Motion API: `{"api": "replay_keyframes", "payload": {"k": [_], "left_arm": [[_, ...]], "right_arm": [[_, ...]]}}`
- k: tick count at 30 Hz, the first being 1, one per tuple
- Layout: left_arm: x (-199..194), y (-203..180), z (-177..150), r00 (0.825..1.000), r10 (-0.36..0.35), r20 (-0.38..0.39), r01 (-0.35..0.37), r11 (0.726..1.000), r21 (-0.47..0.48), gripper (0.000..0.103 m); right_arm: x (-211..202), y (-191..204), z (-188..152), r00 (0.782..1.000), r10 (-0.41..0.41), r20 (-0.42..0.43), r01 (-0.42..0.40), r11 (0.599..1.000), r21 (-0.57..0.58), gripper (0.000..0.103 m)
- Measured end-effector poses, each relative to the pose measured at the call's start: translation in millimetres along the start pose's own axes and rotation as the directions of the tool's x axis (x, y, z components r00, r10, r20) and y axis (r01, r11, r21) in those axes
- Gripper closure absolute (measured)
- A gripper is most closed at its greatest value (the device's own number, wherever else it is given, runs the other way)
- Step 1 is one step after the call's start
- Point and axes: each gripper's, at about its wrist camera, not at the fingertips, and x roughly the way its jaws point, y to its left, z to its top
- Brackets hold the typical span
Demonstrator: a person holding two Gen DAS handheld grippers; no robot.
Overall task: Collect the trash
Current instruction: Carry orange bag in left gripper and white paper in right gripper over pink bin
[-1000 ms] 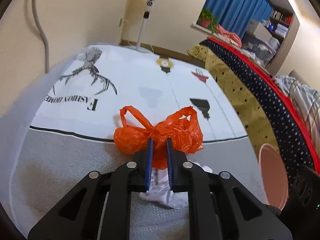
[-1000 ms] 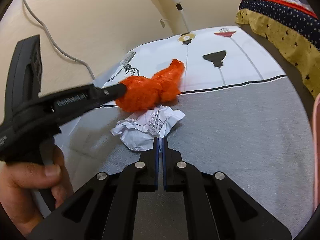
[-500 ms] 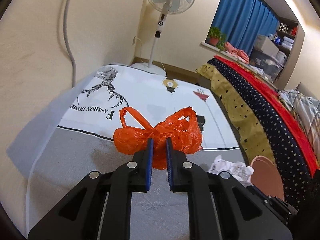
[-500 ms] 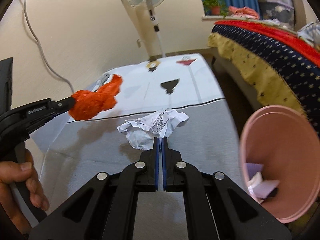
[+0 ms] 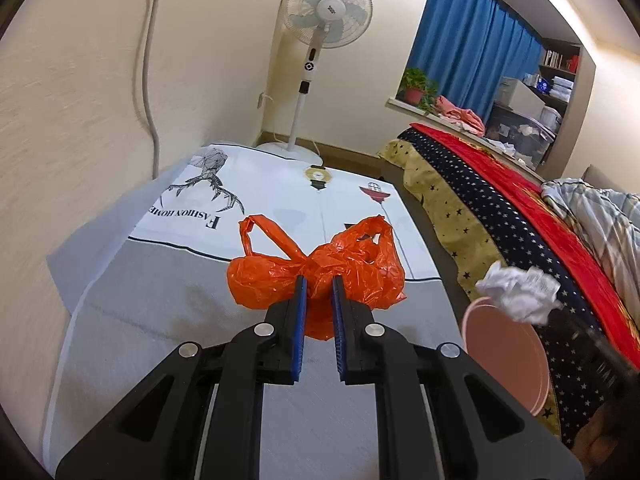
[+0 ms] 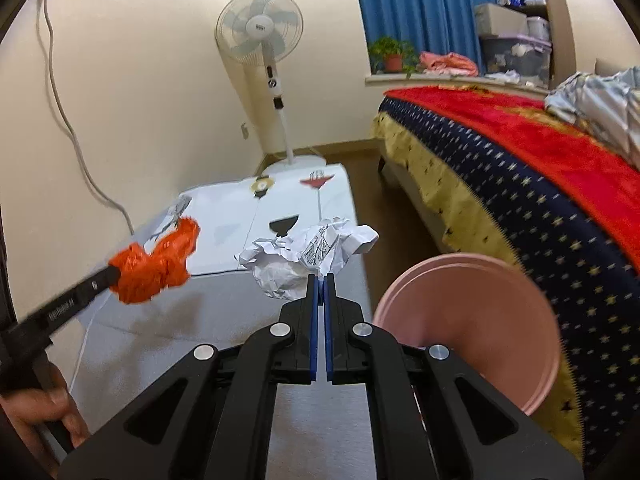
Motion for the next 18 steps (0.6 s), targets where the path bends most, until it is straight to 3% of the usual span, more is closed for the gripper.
{"api": "replay_keyframes", "payload": {"k": [6, 18], "left_arm": [[-11.7, -13.0, -11.9, 1.000, 0.002, 0.008, -0.002, 1.000, 0.021, 0.091], [-21.4, -40.6, -29.8, 1.000, -0.026, 0.006, 0.026, 0.998, 0.058, 0.091]], "right_arm": [[-25.5, -9.8, 7.6, 0.997, -0.048, 0.053, 0.050, 0.998, -0.023, 0.100], [-41.6, -29.6, -2.8, 0.990, -0.120, 0.068, 0.121, 0.993, -0.012, 0.100]]}}
